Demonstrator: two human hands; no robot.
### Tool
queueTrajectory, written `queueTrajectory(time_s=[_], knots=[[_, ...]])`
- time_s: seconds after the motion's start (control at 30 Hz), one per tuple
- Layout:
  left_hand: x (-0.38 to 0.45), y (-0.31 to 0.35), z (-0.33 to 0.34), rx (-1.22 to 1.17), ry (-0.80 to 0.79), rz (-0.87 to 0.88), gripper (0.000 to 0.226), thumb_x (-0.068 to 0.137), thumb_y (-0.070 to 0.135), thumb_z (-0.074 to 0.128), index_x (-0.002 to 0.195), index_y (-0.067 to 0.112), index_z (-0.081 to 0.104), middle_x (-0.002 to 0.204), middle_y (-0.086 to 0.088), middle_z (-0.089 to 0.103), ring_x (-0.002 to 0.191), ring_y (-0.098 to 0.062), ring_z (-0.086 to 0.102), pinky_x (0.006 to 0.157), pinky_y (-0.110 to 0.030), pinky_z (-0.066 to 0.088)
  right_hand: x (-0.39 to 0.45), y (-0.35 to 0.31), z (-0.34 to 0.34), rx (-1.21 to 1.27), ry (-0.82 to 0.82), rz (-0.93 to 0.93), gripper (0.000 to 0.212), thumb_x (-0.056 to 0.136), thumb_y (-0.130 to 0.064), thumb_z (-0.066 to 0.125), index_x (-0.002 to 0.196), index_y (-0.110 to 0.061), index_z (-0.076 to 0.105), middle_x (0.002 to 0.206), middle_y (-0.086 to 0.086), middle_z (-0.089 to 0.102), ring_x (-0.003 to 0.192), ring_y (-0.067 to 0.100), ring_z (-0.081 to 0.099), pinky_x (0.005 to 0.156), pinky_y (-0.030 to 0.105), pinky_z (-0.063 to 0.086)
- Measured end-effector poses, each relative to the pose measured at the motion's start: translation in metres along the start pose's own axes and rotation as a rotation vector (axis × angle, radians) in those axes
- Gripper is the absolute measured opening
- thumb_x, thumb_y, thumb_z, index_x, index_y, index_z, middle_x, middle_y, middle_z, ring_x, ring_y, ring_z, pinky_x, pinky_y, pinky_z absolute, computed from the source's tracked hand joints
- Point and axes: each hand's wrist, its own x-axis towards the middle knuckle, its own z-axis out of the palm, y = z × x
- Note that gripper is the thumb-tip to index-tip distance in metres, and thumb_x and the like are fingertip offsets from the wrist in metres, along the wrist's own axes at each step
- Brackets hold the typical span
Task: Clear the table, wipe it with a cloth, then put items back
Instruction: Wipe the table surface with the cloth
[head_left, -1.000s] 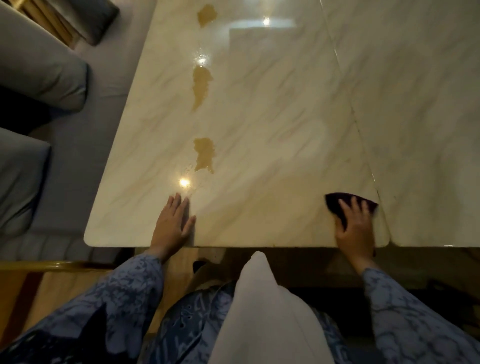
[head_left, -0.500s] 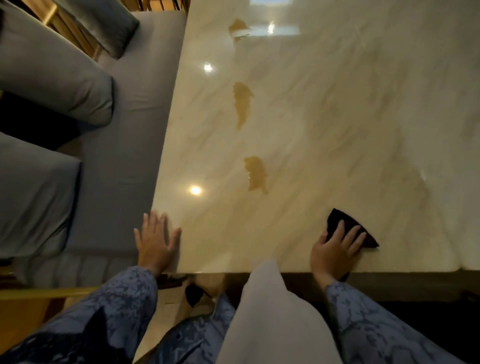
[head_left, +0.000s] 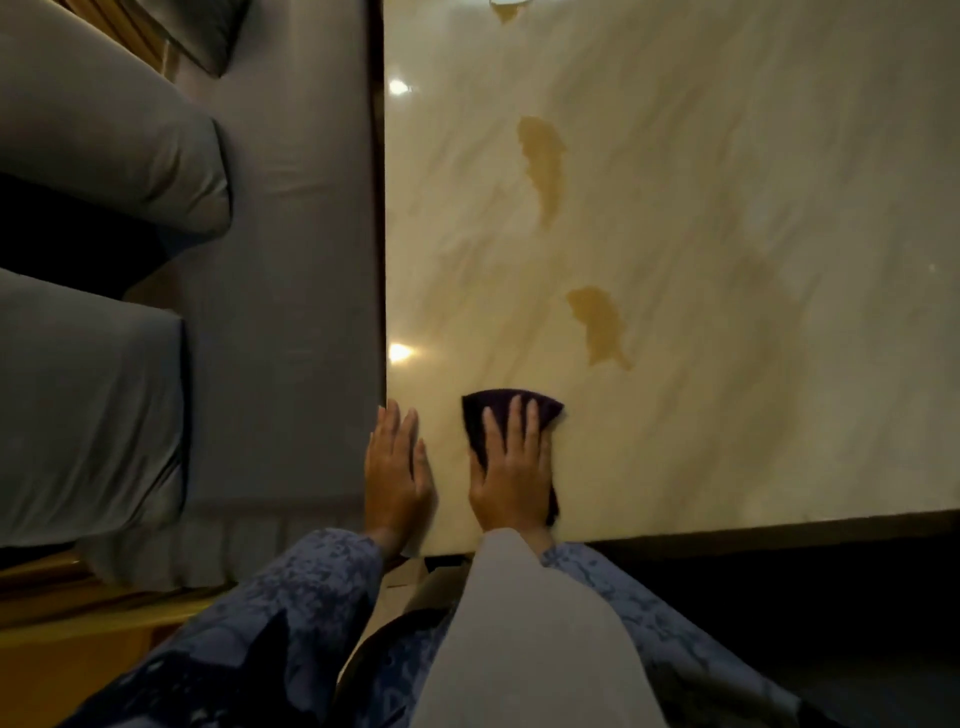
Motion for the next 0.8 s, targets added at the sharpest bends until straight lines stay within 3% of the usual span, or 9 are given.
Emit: queueTrajectory(time_s=[0.07, 0.17, 0.27, 0.4, 0.53, 0.63, 0.7, 0.8], knots=[[0.001, 0.003, -0.001, -0.018, -0.004, 0.004, 0.048, 0.101, 0.027, 0.035, 0.147, 0.015, 0.038, 0.159, 0.005, 0.016, 0.148, -0.009, 0.012, 0.121, -0.039, 0.017, -0.009, 0.005, 0.004, 0.005, -0.047, -0.181, 0.062, 0.086, -0.037, 0.055, 0.145, -0.021, 0.042, 0.154, 0.017, 0.033, 0.145, 0.035, 0.023, 0.115, 0.053, 0.027], [0.001, 0.002, 0.000, -0.015, -0.005, 0.006, 0.048, 0.101, 0.027, 0.036, 0.147, 0.014, 0.039, 0.160, 0.002, 0.018, 0.148, -0.007, 0.010, 0.120, -0.039, 0.019, -0.007, 0.035, -0.005, 0.002, -0.107, -0.439, 0.059, 0.088, -0.037, 0.050, 0.145, -0.024, 0.042, 0.156, 0.012, 0.032, 0.146, 0.031, 0.022, 0.115, 0.051, 0.029], [0.002, -0.001, -0.001, 0.016, 0.007, 0.023, 0.049, 0.098, 0.024, 0.040, 0.145, 0.011, 0.043, 0.159, -0.006, 0.024, 0.147, -0.009, 0.012, 0.119, -0.044, 0.021, -0.002, 0.077, -0.027, 0.020, -0.122, -0.463, 0.059, 0.088, -0.036, 0.050, 0.146, -0.029, 0.042, 0.158, 0.002, 0.030, 0.149, 0.026, 0.017, 0.120, 0.045, 0.016], [0.003, -0.003, -0.004, 0.075, 0.053, 0.026, 0.047, 0.095, 0.031, 0.041, 0.136, 0.012, 0.055, 0.151, -0.009, 0.040, 0.144, -0.022, 0.027, 0.115, -0.049, 0.023, 0.006, 0.148, -0.053, 0.002, 0.029, -0.168, 0.062, 0.084, -0.027, 0.058, 0.144, -0.023, 0.046, 0.156, 0.007, 0.033, 0.147, 0.033, 0.019, 0.120, 0.052, 0.014], [0.018, 0.001, -0.009, 0.086, 0.141, -0.040, 0.045, 0.094, 0.034, 0.039, 0.127, 0.015, 0.062, 0.140, -0.003, 0.054, 0.140, -0.021, 0.036, 0.116, -0.046, 0.017, 0.026, 0.202, -0.074, 0.033, 0.157, 0.303, 0.052, 0.090, -0.018, 0.049, 0.141, -0.011, 0.045, 0.156, 0.016, 0.029, 0.148, 0.038, 0.007, 0.120, 0.053, 0.012], [0.042, 0.004, -0.011, 0.046, 0.154, -0.023, 0.043, 0.089, 0.024, 0.041, 0.124, 0.012, 0.063, 0.138, -0.006, 0.055, 0.139, -0.024, 0.037, 0.117, -0.048, 0.015, 0.045, 0.212, -0.082, 0.201, 0.277, 0.601, 0.046, 0.090, -0.006, 0.050, 0.135, -0.004, 0.046, 0.156, 0.019, 0.026, 0.148, 0.038, 0.011, 0.113, 0.056, 0.030], [0.058, 0.008, -0.010, 0.044, 0.129, 0.012, 0.044, 0.087, 0.021, 0.042, 0.124, 0.012, 0.063, 0.140, -0.007, 0.054, 0.141, -0.025, 0.035, 0.117, -0.050, 0.015, 0.056, 0.206, -0.086, 0.283, 0.374, 0.704, 0.041, 0.093, -0.008, 0.048, 0.134, -0.007, 0.046, 0.157, 0.019, 0.024, 0.145, 0.038, 0.022, 0.104, 0.056, 0.041], [0.089, 0.014, -0.011, 0.065, 0.042, 0.100, 0.044, 0.088, 0.018, 0.044, 0.128, 0.013, 0.060, 0.145, -0.008, 0.048, 0.143, -0.024, 0.030, 0.117, -0.053, 0.013, 0.077, 0.191, -0.081, 0.376, 0.514, 0.806, 0.039, 0.097, -0.017, 0.042, 0.135, -0.010, 0.046, 0.156, 0.019, 0.027, 0.141, 0.036, 0.032, 0.102, 0.051, 0.044]])
